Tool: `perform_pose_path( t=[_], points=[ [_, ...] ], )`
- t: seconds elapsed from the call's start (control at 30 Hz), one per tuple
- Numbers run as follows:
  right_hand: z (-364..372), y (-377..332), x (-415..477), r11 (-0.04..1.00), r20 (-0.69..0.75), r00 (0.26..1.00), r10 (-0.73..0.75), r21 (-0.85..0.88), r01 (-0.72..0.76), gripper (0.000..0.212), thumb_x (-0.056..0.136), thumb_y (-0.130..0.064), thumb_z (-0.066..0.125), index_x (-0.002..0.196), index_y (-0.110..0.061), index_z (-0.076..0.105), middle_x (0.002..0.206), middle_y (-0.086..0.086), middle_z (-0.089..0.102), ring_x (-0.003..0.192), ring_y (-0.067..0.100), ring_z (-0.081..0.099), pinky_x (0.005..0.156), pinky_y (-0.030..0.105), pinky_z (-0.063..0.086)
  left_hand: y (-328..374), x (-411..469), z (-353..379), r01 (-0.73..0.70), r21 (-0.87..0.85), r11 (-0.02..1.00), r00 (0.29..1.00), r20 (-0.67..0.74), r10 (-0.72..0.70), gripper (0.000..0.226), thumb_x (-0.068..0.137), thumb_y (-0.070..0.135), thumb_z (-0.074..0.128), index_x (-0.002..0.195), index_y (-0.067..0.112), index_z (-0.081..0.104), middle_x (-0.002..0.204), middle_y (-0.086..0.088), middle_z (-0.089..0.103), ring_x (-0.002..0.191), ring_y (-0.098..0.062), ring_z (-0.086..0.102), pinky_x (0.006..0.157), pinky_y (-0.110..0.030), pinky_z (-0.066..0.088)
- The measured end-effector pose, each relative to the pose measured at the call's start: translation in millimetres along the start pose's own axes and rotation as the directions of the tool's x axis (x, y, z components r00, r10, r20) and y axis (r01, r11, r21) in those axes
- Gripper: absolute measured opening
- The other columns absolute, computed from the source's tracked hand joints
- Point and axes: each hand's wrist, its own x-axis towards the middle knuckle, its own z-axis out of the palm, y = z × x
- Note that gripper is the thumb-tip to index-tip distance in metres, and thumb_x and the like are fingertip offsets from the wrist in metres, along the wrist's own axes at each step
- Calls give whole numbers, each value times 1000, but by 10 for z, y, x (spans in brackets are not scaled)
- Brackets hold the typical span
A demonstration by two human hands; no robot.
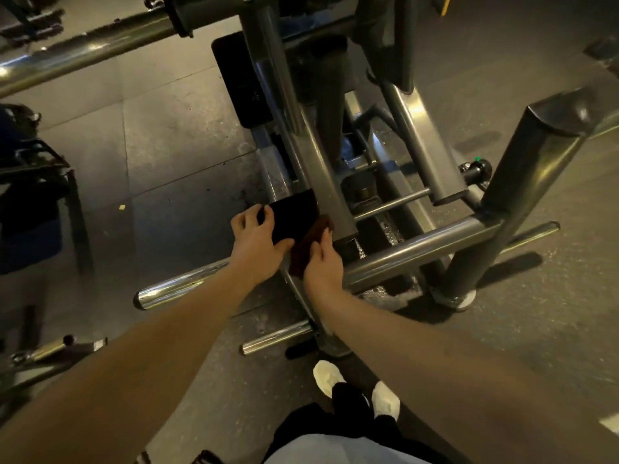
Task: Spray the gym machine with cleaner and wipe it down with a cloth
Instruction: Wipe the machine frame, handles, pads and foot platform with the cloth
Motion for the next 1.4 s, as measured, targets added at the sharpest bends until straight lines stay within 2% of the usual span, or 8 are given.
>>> perform_pose_path(
  t=[0.17, 0.33, 0.47, 0.67, 0.9, 1.03, 1.27, 1.4],
  points=[
    [-139, -612, 535, 995, 77, 992, -103, -1, 103, 40, 111, -23, 41, 149, -26, 53, 149, 0, 55, 136, 17, 50, 119, 41, 39, 49, -6, 1, 40, 21, 999, 999, 10, -41, 83, 103, 49, 55, 165, 13, 12, 167, -5, 7, 150, -31, -3, 126, -46, 16],
    [-52, -314, 505, 954, 133, 946, -297, 8, 298, 44, 111, -26, 40, 154, -29, 45, 165, -5, 35, 152, 13, 31, 126, 41, 27, 56, 37, 43, 71, 54, 996, 997, 4, -71, 84, 103, 50, 53, 165, 14, 10, 167, -4, 7, 150, -30, -2, 126, -43, 10],
    [-81, 395, 397, 975, 76, 981, -181, 148, 168, 57, 105, -38, 38, 161, -33, 30, 167, -6, 31, 154, 12, 28, 128, 44, 23, 5, 69, 93, 75, 68, 995, 997, -4, -75, 83, 103, 52, 52, 165, 17, 9, 168, -3, 5, 150, -29, -3, 126, -43, 8],
    [-266, 651, 509, 995, 145, 986, 85, 43, -92, 53, 113, -34, 32, 162, -42, 17, 167, 2, 28, 151, 27, 33, 126, 47, 25, -42, 80, 166, 92, 74, 993, 996, -20, -90, 82, 104, 52, 49, 165, 26, 3, 170, 3, 0, 152, -26, -7, 127, -51, 13],
    [-144, -178, 531, 938, 203, 918, -341, 16, 345, 51, 112, -35, 34, 161, -43, 23, 167, -8, 30, 152, 13, 31, 125, 38, 27, -139, -8, 313, 12, -40, 999, 985, -170, -19, 75, 102, 50, 54, 164, 29, 18, 170, 4, 3, 153, -25, -2, 127, -53, 14],
    [-101, 235, 570, 913, 141, 903, -406, 39, 405, 49, 112, -39, 32, 160, -46, 27, 163, -16, 36, 150, 5, 33, 125, 42, 29, -191, -163, 759, -112, -203, 973, 861, -509, -7, 60, 98, 39, 66, 154, 29, 46, 169, 1, 13, 151, -29, 15, 123, -48, 29],
    [-313, 1137, 755, 945, 171, 929, -327, 40, 325, 48, 114, -33, 27, 160, -47, 24, 164, -4, 37, 149, 17, 39, 124, 47, 32, -292, -27, 1496, -291, -240, 926, 699, -715, 35, 94, 87, 31, 80, 161, 30, 24, 167, -12, 17, 150, -36, 28, 108, -41, 35],
    [-164, 544, 686, 831, 143, 819, -556, 76, 551, 48, 108, -41, 34, 155, -52, 31, 159, -8, 41, 145, 13, 43, 120, 49, 38, -367, 50, 1627, -374, -231, 898, 618, -785, 56, 96, 87, 32, 80, 162, 35, 18, 167, -10, 19, 150, -34, 26, 112, -46, 34]
  ],
)
